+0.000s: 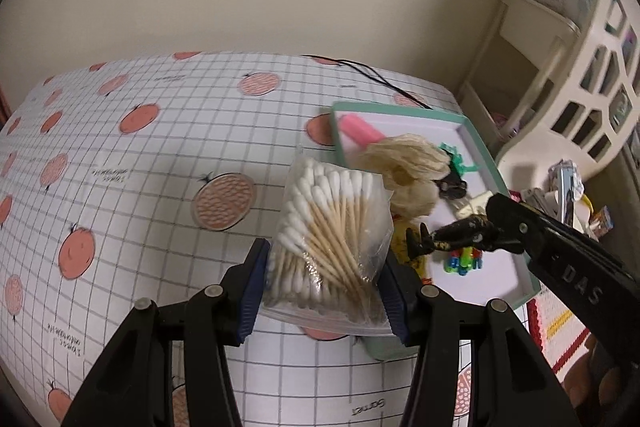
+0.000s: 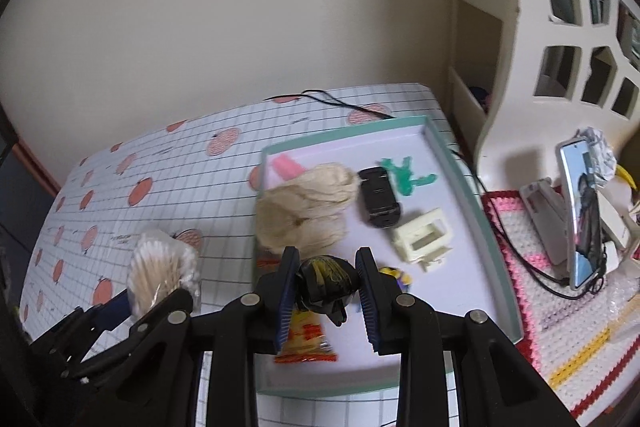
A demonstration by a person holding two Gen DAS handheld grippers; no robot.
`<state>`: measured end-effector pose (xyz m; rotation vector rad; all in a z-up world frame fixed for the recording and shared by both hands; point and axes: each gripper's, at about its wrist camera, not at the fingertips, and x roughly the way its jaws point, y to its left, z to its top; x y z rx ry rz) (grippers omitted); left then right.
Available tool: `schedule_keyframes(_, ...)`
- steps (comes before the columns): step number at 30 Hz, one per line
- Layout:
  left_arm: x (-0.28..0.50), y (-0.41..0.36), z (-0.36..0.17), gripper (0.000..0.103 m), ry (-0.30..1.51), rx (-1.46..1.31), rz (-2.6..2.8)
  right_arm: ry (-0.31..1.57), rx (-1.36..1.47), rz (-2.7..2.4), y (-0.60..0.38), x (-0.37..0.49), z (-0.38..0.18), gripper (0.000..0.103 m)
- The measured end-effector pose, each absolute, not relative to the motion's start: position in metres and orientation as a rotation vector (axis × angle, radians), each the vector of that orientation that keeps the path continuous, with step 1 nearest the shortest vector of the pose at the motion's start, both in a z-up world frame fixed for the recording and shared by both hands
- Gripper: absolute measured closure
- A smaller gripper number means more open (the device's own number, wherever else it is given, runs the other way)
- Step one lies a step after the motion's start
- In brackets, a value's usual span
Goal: Organize objects
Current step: 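Lift and carry the swab bag and action figure over the tray with both grippers, then lower the swab bag and action figure into the tray and open both grippers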
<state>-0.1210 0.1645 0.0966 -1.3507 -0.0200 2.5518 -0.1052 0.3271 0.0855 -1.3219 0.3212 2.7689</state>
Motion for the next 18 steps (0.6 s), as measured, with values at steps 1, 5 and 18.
schedule_keyframes(1,-0.121,0.169,0.096,0.049,-0.008,-1.344,2.547,0.328,-1.314,2.764,0.331,-0.106,0.085,0.072)
schedule_keyframes(5,-0.121,0.191,0.095,0.049,0.047,-1.298,2.517,0.342,-1.275,2.751,0.345,-0.109,0.082,0.072)
schedule_keyframes(18,-0.133,0.234,0.070,0.049,0.097,-1.302,2.438,0.317,-1.167,2.738,0.371,-0.123,0.068,0.072)
